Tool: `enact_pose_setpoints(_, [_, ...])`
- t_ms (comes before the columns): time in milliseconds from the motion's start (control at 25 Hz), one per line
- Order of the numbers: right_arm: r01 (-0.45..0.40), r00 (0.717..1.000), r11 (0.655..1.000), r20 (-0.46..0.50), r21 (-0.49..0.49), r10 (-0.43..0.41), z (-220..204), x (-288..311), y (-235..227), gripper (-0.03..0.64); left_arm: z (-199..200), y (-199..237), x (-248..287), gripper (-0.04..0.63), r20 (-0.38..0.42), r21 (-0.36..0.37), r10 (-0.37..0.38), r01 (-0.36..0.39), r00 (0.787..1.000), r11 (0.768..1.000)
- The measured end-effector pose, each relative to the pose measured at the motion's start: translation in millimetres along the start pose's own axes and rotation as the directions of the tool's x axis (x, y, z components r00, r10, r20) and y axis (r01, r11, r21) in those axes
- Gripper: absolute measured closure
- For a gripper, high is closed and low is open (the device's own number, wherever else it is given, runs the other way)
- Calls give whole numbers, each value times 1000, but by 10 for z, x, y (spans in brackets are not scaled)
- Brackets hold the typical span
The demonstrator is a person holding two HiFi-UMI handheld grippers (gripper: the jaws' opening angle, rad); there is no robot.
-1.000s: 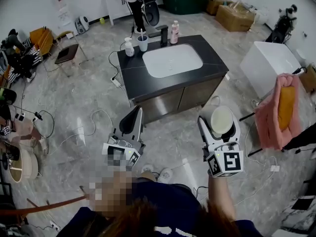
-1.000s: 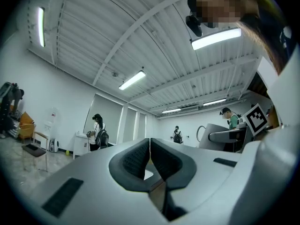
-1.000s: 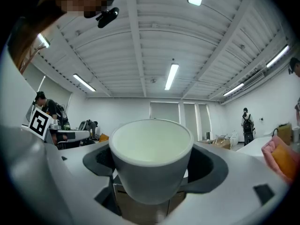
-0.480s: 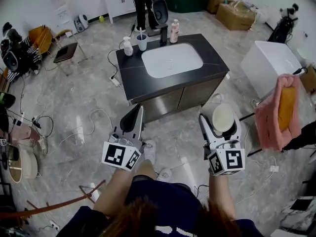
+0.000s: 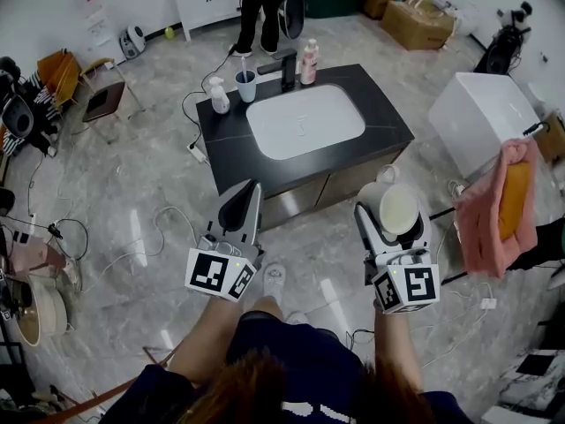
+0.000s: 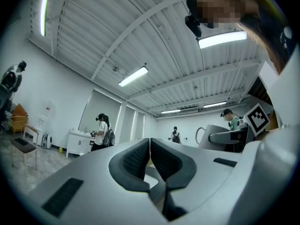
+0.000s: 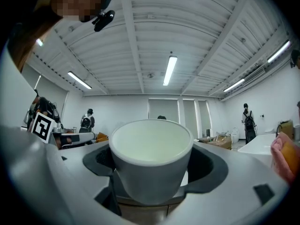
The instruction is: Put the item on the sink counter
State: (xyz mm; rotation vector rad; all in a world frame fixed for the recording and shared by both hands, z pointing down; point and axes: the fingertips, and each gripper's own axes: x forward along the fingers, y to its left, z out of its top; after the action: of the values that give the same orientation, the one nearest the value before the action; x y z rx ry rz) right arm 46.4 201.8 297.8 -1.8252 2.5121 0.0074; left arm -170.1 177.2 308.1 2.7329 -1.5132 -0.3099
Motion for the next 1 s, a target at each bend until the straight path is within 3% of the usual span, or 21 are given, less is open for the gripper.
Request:
enact_pose_setpoints(520, [45, 998, 999, 31, 27, -46, 27, 1572, -278, 173, -4, 1045, 1383, 571, 6, 14, -81, 81, 997, 997])
enact_pose_setpoints(1000, [30, 999, 998, -22, 57, -29, -269, 2471, -706, 173, -430, 1563, 2099, 571, -47, -14, -33, 32, 998, 999])
